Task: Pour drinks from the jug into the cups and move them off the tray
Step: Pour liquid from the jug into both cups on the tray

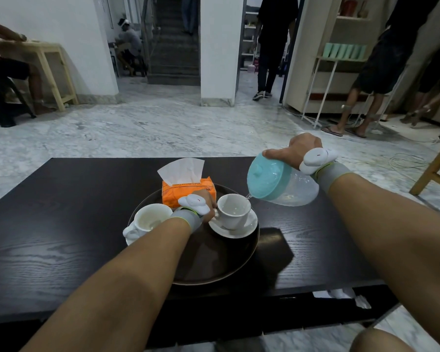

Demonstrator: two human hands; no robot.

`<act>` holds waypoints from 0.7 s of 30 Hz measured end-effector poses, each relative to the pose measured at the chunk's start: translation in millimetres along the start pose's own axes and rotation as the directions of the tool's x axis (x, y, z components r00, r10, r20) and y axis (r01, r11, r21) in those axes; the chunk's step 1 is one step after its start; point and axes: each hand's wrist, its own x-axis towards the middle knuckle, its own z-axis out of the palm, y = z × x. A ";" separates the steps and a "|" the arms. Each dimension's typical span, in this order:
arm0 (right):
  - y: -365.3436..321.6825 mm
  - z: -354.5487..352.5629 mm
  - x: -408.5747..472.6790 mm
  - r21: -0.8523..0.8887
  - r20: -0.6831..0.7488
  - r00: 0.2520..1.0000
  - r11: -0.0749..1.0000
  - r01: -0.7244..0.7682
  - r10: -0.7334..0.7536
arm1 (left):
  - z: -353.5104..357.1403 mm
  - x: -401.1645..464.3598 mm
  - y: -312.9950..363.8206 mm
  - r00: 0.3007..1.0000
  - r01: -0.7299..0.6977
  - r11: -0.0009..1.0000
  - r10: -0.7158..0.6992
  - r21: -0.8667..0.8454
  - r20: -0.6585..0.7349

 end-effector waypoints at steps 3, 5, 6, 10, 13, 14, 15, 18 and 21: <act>0.0 -0.1 -0.2 0.002 -0.004 1.000 1.000 0.001 -0.001 | -0.9 0.1 0.1 1.000 -0.004 1.000 0.004 0.006 0.008; 0.4 0.1 0.4 0.005 -0.002 1.000 1.000 -0.003 0.003 | -1.3 0.2 -0.2 1.000 -0.011 1.000 0.010 0.008 0.013; 0.5 0.2 0.7 0.007 -0.002 1.000 1.000 -0.004 0.004 | -1.5 0.4 -0.2 1.000 -0.013 1.000 0.013 0.006 0.011; 0.4 1.3 0.8 0.022 -0.005 1.000 1.000 -0.004 0.004 | -1.4 0.6 -0.1 1.000 -0.018 1.000 0.018 0.002 0.001; -0.3 0.8 0.7 -0.013 0.006 1.000 1.000 0.002 -0.002 | -0.9 0.0 -0.6 0.999 -0.043 0.999 0.043 0.027 -0.005; -0.3 0.6 0.7 -0.025 0.010 1.000 1.000 0.004 -0.004 | -0.8 -0.2 -0.9 0.999 -0.050 0.998 0.051 0.035 -0.006; -0.2 0.2 0.6 -0.031 0.012 1.000 0.999 0.006 -0.006 | -0.8 -0.5 -1.1 0.999 -0.052 0.998 0.052 0.036 -0.006; 0.4 -0.8 0.7 -0.033 0.007 1.000 0.999 0.012 -0.011 | -1.8 -0.5 -0.6 0.999 -0.045 0.998 0.045 0.037 -0.004; -0.7 -1.7 1.4 -0.041 0.003 1.000 0.999 0.015 -0.015 | -2.6 -0.2 -0.8 0.999 -0.048 0.997 0.048 0.052 0.005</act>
